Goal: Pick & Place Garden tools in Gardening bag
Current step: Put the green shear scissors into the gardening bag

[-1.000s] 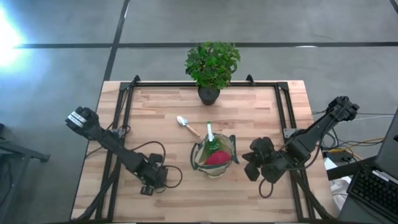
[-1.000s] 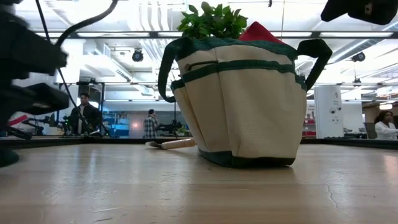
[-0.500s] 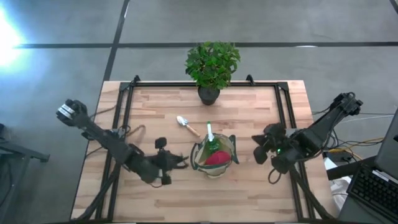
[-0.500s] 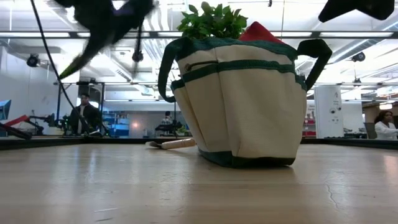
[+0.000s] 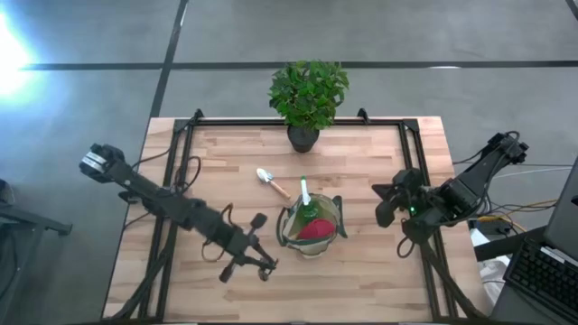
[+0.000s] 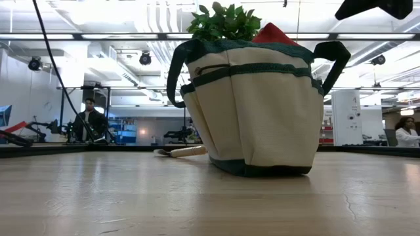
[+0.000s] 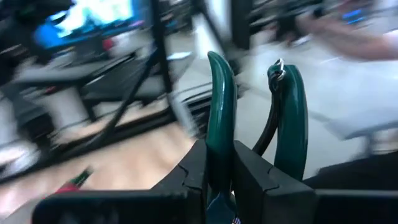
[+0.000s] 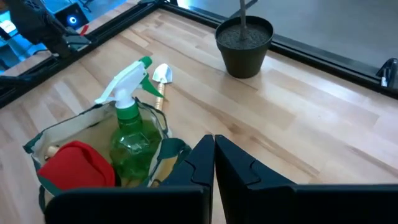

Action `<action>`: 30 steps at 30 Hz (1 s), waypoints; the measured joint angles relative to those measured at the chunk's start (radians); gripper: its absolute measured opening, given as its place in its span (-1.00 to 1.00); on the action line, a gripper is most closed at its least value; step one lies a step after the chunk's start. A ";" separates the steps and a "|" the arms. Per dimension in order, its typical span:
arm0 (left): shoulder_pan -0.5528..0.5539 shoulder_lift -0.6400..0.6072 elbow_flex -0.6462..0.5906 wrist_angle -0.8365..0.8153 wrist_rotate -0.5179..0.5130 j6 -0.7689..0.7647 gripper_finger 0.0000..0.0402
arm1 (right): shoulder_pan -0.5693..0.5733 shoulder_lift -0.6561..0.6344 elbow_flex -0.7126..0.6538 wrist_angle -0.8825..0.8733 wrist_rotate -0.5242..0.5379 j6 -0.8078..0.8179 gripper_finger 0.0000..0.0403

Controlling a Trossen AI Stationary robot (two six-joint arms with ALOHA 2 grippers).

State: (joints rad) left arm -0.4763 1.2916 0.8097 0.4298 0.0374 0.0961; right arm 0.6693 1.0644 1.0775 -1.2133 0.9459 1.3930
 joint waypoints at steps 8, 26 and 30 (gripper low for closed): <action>0.213 0.103 0.000 0.319 0.734 -0.020 -0.78 | 0.000 0.011 0.000 -0.001 0.000 -0.005 -0.96; 0.338 0.416 0.150 0.479 0.783 -0.027 -0.78 | 0.000 0.012 0.000 -0.002 -0.013 -0.008 -0.96; 0.337 0.426 0.175 0.451 0.570 -0.039 -0.78 | 0.000 0.013 0.000 -0.001 -0.055 0.029 -0.96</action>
State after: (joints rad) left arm -0.1390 1.7174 0.9848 0.8810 0.6072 0.0568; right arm 0.6693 1.0775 1.0771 -1.2144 0.8909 1.4216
